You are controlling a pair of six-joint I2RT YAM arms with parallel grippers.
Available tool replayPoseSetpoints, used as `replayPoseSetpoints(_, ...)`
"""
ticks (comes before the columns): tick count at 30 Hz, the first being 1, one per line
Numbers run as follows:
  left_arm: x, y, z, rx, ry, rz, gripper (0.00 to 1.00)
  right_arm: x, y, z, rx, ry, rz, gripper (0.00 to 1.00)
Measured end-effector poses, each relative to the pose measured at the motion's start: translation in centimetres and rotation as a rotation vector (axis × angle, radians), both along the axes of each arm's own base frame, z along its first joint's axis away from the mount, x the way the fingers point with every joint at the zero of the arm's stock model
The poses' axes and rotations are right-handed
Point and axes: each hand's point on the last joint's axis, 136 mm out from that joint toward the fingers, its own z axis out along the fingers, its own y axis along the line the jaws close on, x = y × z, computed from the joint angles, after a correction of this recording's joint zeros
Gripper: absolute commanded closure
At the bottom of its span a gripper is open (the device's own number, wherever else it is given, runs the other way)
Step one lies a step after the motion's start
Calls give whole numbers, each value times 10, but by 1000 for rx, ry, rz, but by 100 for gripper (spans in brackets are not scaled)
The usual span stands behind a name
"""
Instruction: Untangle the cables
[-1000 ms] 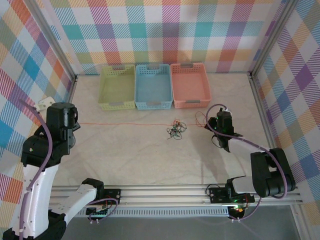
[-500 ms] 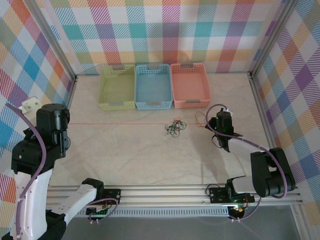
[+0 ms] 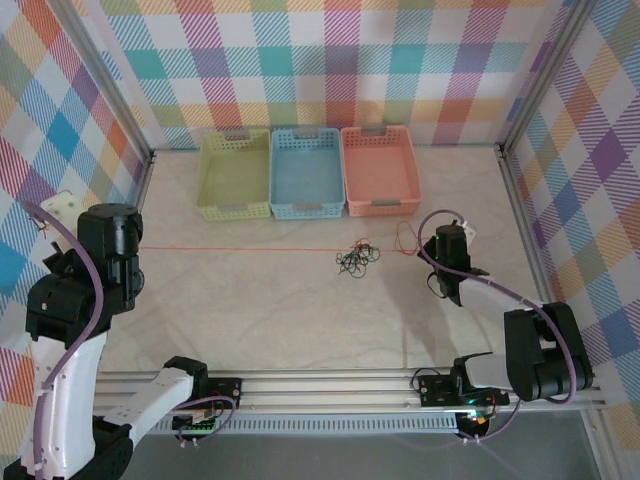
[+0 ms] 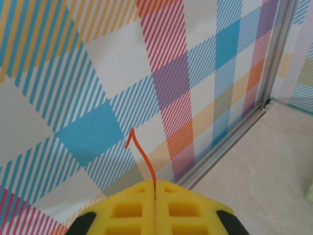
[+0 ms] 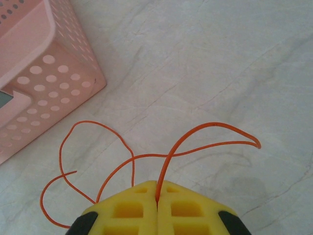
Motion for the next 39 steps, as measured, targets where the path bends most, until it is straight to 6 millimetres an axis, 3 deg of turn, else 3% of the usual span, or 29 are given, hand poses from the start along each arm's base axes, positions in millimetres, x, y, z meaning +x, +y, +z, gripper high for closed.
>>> replayPoseSetpoints(4, 4, -2, -5, 2, 20, -4, 100, -2, -3, -2, 1, 7, -11, 100)
replayPoseSetpoints(7, 14, -9, -21, -31, 60, -49, 100, -1, -5, -2, 2, 2, -13, 100)
replayPoseSetpoints(9, 26, -21, -42, -89, 93, -119, 100, -1, -2, -2, 13, -8, 9, 100)
replayPoseSetpoints(15, 65, -88, -156, -391, 296, -401, 98, 1, 26, 2, 41, -24, 153, 100)
replayPoseSetpoints(16, 69, -100, -175, -443, 336, -433, 90, 1, 32, 2, 41, -25, 180, 100)
replayPoseSetpoints(17, 71, -110, -192, -491, 370, -457, 75, 1, 36, 3, 42, -27, 200, 100)
replayPoseSetpoints(20, 72, -136, -223, -611, 427, -521, 48, 0, 47, 5, 50, -36, 247, 100)
replayPoseSetpoints(24, 80, -172, -228, -690, 428, -623, 38, 2, 59, 5, 56, -38, 296, 100)
replayPoseSetpoints(27, 87, -216, -232, -720, 464, -750, 36, 3, 62, 0, 60, -25, 309, 100)
replayPoseSetpoints(32, 103, -306, -251, -792, 573, -958, 43, 3, 62, -2, 58, -21, 312, 100)
replayPoseSetpoints(36, 134, -377, -266, -815, 648, -1071, 43, 3, 63, -2, 58, -22, 313, 100)
replayPoseSetpoints(39, 155, -418, -281, -814, 689, -1140, 44, 3, 62, -2, 55, -22, 315, 100)
